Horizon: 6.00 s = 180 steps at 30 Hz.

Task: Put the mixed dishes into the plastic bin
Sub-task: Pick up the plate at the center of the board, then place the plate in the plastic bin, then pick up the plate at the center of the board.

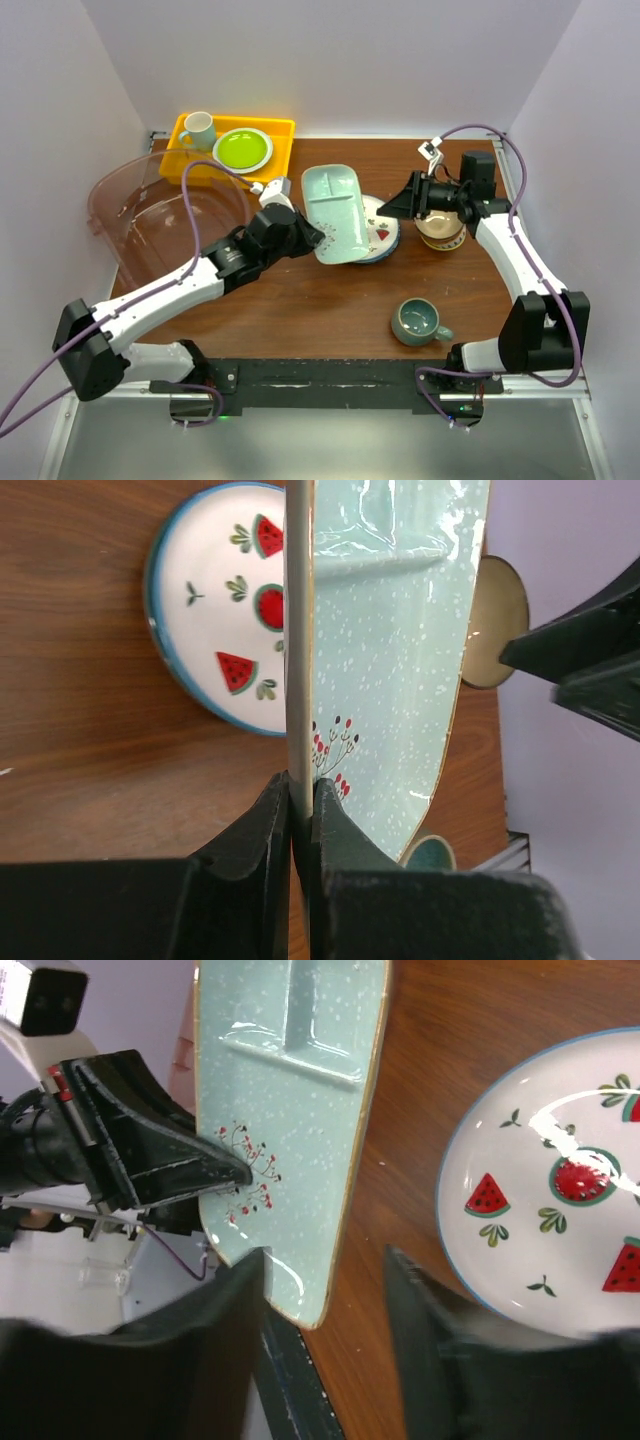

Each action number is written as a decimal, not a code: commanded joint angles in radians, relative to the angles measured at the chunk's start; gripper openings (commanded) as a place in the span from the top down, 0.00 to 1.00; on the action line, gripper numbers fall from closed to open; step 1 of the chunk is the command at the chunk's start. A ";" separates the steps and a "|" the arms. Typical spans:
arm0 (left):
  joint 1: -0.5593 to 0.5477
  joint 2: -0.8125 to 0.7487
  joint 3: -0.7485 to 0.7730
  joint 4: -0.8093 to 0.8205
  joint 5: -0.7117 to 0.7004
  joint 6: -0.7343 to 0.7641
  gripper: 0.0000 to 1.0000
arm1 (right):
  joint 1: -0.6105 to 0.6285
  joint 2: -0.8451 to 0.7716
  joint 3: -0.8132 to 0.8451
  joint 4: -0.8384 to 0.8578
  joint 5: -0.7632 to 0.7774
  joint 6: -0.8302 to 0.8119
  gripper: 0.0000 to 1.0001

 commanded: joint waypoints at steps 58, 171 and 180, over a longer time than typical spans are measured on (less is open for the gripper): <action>1.041 -0.259 -0.056 -0.057 0.311 0.315 1.00 | 0.000 -0.084 0.003 -0.149 0.018 -0.323 0.07; 1.063 -0.266 0.028 -0.123 0.694 0.414 0.00 | 0.118 0.177 0.389 -0.673 0.337 -0.812 0.06; 0.972 -0.274 0.069 -0.097 0.671 0.395 0.00 | 0.127 0.186 0.394 -0.675 0.353 -0.812 0.06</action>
